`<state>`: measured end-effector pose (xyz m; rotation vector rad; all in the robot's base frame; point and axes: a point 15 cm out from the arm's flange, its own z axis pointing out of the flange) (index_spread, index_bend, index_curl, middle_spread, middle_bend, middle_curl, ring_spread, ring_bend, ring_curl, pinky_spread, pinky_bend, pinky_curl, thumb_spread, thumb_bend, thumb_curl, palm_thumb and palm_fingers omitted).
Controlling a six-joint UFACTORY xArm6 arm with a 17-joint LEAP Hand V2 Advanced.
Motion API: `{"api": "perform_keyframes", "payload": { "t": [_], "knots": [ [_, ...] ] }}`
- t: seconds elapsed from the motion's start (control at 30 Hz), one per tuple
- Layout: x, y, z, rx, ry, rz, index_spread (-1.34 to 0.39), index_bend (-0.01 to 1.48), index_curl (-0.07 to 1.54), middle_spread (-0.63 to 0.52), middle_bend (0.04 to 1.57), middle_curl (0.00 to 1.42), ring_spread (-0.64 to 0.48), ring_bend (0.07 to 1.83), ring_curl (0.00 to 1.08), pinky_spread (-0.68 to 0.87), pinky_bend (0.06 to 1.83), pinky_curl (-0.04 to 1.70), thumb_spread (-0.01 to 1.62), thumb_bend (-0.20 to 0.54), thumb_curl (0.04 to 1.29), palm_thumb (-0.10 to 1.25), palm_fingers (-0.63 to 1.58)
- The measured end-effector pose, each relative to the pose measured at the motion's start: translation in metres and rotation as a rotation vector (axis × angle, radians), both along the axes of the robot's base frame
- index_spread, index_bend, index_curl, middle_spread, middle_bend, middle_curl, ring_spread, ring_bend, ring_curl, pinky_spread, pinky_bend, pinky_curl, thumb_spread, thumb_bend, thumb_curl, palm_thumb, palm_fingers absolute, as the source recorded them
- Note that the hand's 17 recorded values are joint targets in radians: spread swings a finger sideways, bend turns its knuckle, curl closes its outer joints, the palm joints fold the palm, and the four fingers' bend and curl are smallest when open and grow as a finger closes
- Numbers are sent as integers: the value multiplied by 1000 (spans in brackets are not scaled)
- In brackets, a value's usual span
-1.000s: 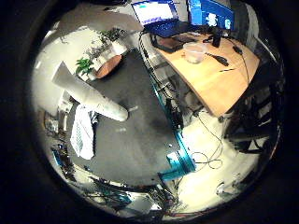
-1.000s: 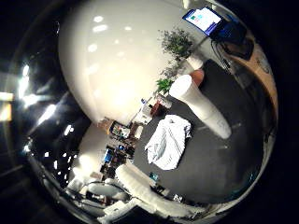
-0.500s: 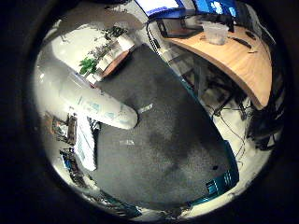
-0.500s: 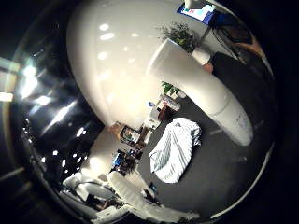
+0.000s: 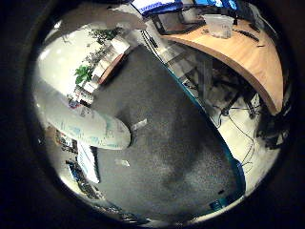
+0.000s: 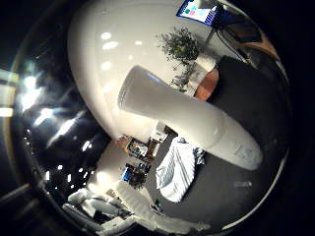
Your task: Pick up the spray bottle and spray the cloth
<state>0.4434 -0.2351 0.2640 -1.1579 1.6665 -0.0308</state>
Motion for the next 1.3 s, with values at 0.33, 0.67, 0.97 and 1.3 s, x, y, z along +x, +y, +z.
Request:
{"api": "perform_keyframes", "payload": {
  "t": [0.33,0.67,0.97,1.3],
  "knots": [
    [30,32,16,32,15,53,-114,159,279,201,211,333,313,475,220,603,1145,110,935,-31,317,184,148],
    [49,63,-8,33,50,38,-324,105,193,-230,586,450,-219,1029,338,-13,1289,82,989,-8,335,303,900],
    [64,78,-1,79,18,12,-352,1027,615,-253,1181,710,-242,1338,545,-352,1375,317,1176,160,548,867,1308],
    [66,82,18,92,2,39,-280,1145,693,-197,1314,749,-207,1447,605,-299,1409,451,947,47,758,971,1210]
  ]
}}
